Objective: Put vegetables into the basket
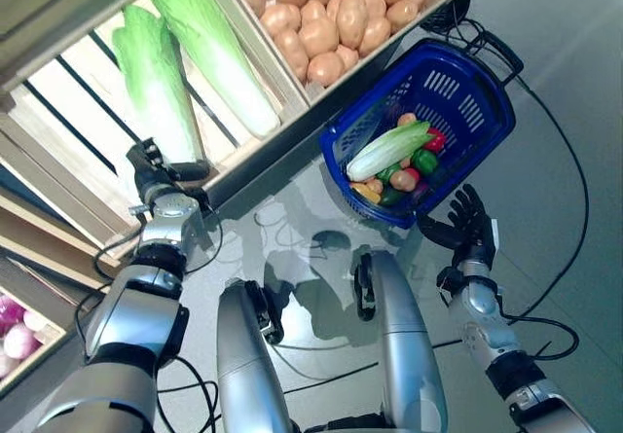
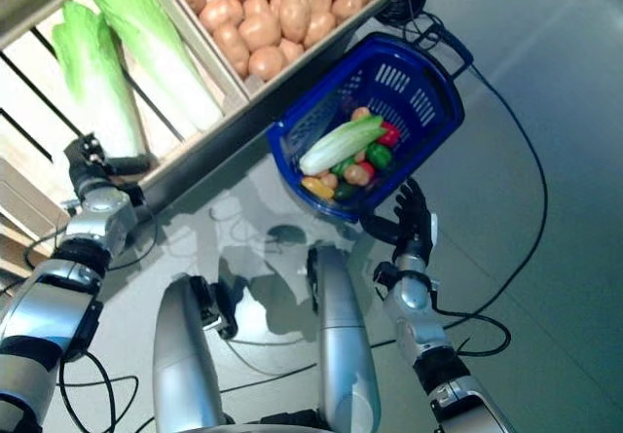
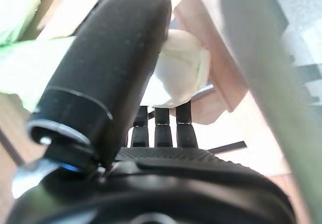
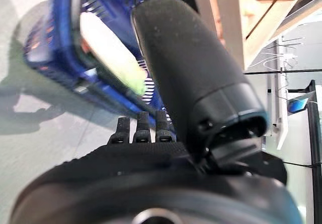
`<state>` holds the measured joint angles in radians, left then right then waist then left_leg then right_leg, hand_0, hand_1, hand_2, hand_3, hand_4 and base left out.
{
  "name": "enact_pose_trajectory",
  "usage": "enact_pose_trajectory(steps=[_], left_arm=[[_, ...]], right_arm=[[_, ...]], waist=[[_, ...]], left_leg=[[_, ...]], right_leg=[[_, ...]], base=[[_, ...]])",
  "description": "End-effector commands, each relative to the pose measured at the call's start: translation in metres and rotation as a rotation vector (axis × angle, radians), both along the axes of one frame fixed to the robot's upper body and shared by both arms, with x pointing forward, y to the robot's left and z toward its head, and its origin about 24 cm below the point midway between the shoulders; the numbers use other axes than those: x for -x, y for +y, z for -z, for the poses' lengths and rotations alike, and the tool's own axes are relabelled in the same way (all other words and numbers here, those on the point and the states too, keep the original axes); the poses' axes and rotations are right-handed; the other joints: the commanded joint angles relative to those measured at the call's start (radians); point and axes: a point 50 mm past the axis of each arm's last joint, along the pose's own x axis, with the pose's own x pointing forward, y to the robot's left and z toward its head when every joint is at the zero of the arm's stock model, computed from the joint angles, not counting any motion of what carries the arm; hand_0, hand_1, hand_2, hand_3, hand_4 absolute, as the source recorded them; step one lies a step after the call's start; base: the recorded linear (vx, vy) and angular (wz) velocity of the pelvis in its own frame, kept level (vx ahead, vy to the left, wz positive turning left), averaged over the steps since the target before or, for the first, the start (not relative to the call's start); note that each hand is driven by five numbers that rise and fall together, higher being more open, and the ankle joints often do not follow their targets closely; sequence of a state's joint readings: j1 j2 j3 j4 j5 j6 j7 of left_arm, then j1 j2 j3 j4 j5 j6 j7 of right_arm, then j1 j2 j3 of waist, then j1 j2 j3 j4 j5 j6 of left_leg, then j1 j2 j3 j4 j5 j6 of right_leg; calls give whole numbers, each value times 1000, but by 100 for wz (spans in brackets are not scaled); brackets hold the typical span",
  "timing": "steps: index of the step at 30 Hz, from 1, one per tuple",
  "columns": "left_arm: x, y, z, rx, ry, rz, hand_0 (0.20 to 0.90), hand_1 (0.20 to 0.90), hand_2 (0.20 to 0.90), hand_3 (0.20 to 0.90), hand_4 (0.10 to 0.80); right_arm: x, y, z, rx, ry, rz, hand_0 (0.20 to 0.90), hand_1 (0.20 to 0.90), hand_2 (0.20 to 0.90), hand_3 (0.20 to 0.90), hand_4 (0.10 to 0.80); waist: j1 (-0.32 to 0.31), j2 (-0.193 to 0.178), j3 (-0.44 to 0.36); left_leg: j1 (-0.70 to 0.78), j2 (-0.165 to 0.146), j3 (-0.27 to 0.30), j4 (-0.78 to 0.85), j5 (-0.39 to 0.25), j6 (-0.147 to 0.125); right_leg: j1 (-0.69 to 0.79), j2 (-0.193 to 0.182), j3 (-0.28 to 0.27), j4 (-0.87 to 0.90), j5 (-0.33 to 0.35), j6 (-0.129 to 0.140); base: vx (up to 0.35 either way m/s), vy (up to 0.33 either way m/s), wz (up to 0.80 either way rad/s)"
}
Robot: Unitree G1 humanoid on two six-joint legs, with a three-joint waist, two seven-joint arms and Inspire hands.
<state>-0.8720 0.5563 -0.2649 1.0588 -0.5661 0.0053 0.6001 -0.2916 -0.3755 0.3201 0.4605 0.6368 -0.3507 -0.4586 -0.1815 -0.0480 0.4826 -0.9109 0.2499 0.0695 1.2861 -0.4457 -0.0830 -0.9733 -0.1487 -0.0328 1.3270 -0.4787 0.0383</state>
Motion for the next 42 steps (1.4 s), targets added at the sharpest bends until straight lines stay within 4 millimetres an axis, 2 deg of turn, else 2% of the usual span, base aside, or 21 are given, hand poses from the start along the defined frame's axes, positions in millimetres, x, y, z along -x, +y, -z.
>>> enact_pose_trajectory(steps=[1, 11, 12, 13, 20, 22, 26, 28, 31, 33, 37, 39, 42], left_arm=[[6, -1, 12, -20, -36, 34, 300, 300, 300, 300, 400], [31, -10, 61, 217, -58, 20, 300, 300, 300, 300, 400], [34, -12, 67, 242, -54, 12, 300, 300, 300, 300, 400], [39, -13, 76, 269, -39, 3, 300, 300, 300, 300, 400], [58, -21, 106, 369, -6, -14, 300, 300, 300, 300, 400], [64, -27, 115, 416, -17, -11, 300, 300, 300, 300, 400], [67, -31, 115, 413, -42, 21, 300, 300, 300, 300, 400], [69, -40, 113, 349, -64, 80, 300, 300, 300, 300, 400], [72, -47, 110, 286, -84, 130, 300, 300, 300, 300, 400], [78, -57, 107, 252, -117, 201, 300, 300, 300, 300, 400], [84, -65, 100, 179, -153, 281, 300, 300, 300, 300, 400], [87, -67, 96, 166, -171, 319, 300, 300, 300, 300, 400], [90, -70, 90, 110, -180, 378, 300, 300, 300, 300, 400]], right_arm=[[-2, 12, -20, -28, -145, 2, 900, 900, 900, 900, 800], [13, 15, 1, -21, -92, -11, 900, 900, 900, 900, 800], [15, 15, 5, -24, -83, -10, 900, 900, 900, 900, 800], [19, 15, 10, -27, -63, -5, 900, 900, 900, 900, 800], [33, 14, 29, -43, 9, 8, 900, 900, 900, 900, 800], [38, 15, 35, -54, 29, 4, 900, 900, 900, 900, 800], [42, 17, 38, -80, 31, -16, 900, 900, 900, 900, 800], [45, 20, 37, -106, 2, -64, 900, 900, 900, 900, 800], [46, 22, 35, -139, -20, -108, 900, 900, 900, 900, 800], [47, 23, 34, -191, -43, -142, 900, 900, 900, 900, 800], [46, 27, 33, -241, -42, -206, 900, 900, 900, 900, 800], [44, 32, 33, -344, -52, -302, 900, 900, 900, 900, 800], [46, 34, 34, -410, -65, -331, 900, 900, 900, 900, 800]], waist=[[1, 19, -132], [34, 31, -231], [39, 30, -247], [44, 29, -266], [58, 31, -314], [59, 34, -328], [62, 37, -342], [68, 42, -359], [76, 47, -374], [91, 52, -389], [108, 51, -404], [119, 48, -412], [134, 41, -425]], left_leg=[[114, 11, 20, -136, 12, 29], [424, -24, 71, -470, 109, 45], [451, -29, 80, -521, 148, 53], [499, -34, 87, -559, 154, 55], [625, -38, 96, -664, 186, 52], [693, -48, 111, -746, 220, 48], [765, -63, 123, -844, 260, 43], [823, -84, 128, -934, 296, 41], [859, -99, 130, -1003, 323, 39], [906, -124, 125, -1086, 351, 38], [941, -146, 118, -1155, 375, 36], [960, -156, 116, -1191, 386, 36], [983, -164, 114, -1240, 397, 36]], right_leg=[[144, -58, 29, -200, 95, 38], [423, -83, -7, -454, 161, 38], [450, -82, -19, -503, 195, 32], [500, -87, -32, -539, 200, 35], [638, -91, -64, -658, 233, 46], [711, -77, -72, -752, 262, 52], [789, -64, -83, -867, 297, 60], [852, -54, -94, -965, 329, 68], [891, -44, -101, -1034, 354, 73], [946, -29, -109, -1119, 385, 81], [989, -15, -119, -1189, 417, 85], [1008, -11, -124, -1224, 433, 87], [1032, -4, -134, -1270, 455, 89]], base=[[73, 13, 11], [56, 8, 3], [62, -34, -2], [39, -29, 0], [95, -25, 7], [74, -27, -2], [60, -9, 3], [100, 11, 5], [78, 10, -4], [92, 3, 1], [64, -16, 9], [59, -19, 5], [76, -25, 7]])
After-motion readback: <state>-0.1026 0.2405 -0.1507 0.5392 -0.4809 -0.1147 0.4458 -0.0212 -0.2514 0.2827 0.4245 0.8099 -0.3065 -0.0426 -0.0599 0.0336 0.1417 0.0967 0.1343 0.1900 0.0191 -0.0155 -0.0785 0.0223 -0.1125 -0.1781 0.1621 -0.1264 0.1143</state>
